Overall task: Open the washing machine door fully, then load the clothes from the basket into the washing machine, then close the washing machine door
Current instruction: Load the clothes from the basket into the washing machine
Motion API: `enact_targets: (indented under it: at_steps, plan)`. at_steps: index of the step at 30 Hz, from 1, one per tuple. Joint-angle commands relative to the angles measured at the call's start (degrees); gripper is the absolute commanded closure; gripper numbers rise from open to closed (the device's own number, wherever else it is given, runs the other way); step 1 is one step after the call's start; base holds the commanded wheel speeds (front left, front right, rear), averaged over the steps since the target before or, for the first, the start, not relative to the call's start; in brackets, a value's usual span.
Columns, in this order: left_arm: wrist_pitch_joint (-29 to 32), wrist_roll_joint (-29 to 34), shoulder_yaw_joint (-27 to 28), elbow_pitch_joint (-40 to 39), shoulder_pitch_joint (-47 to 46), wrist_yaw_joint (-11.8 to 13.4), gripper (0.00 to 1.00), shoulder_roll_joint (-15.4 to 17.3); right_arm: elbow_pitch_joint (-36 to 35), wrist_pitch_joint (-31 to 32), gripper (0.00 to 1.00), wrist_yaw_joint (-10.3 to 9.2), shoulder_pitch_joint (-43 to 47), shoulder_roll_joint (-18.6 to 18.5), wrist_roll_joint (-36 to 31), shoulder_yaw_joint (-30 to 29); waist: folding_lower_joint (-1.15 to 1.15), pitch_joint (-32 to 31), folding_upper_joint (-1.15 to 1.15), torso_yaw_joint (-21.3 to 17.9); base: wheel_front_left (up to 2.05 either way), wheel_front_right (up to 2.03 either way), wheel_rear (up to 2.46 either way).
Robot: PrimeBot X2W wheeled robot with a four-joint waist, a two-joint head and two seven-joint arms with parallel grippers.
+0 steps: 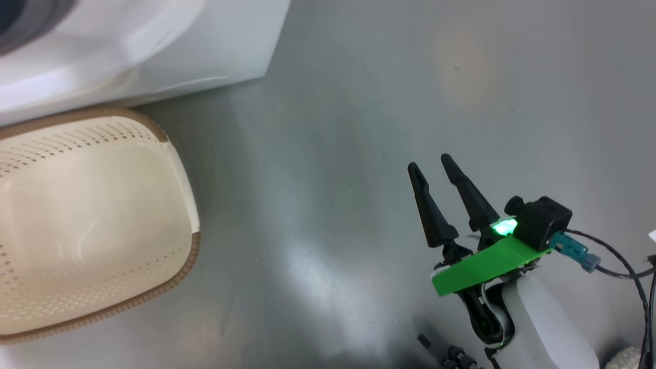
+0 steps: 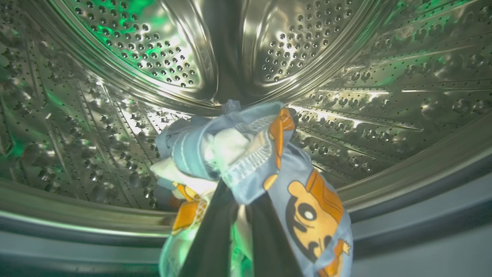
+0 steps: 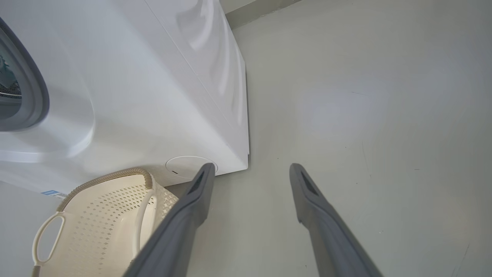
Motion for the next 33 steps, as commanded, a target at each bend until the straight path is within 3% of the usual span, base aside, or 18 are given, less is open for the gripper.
enact_targets:
  at_steps: [1, 20, 33]
  plan:
    - [-0.7, 0.3, 1.2, -1.2, -1.6, -0.3, 1.0, 3.6, -1.2, -0.3, 0.0, 0.09, 0.3, 0.3, 0.3, 1.2, 0.0, 1.1, 0.0, -0.7, 0.0, 0.0, 0.0]
    - [-10.5, 3.4, -1.5, 6.3, -17.9, -2.1, 1.0, 9.8, -2.1, -0.3, 0.0, 0.09, -2.5, 0.3, 2.8, 3.5, 0.0, 10.6, 0.0, -4.2, 0.0, 0.0, 0.0]
    - [-14.1, 4.0, -4.4, 12.2, -26.7, -2.0, 1.0, 10.1, -2.4, -0.3, 0.0, 0.09, -3.1, 0.3, 3.6, 4.7, 0.0, 12.4, 0.0, -5.4, 0.0, 0.0, 0.0]
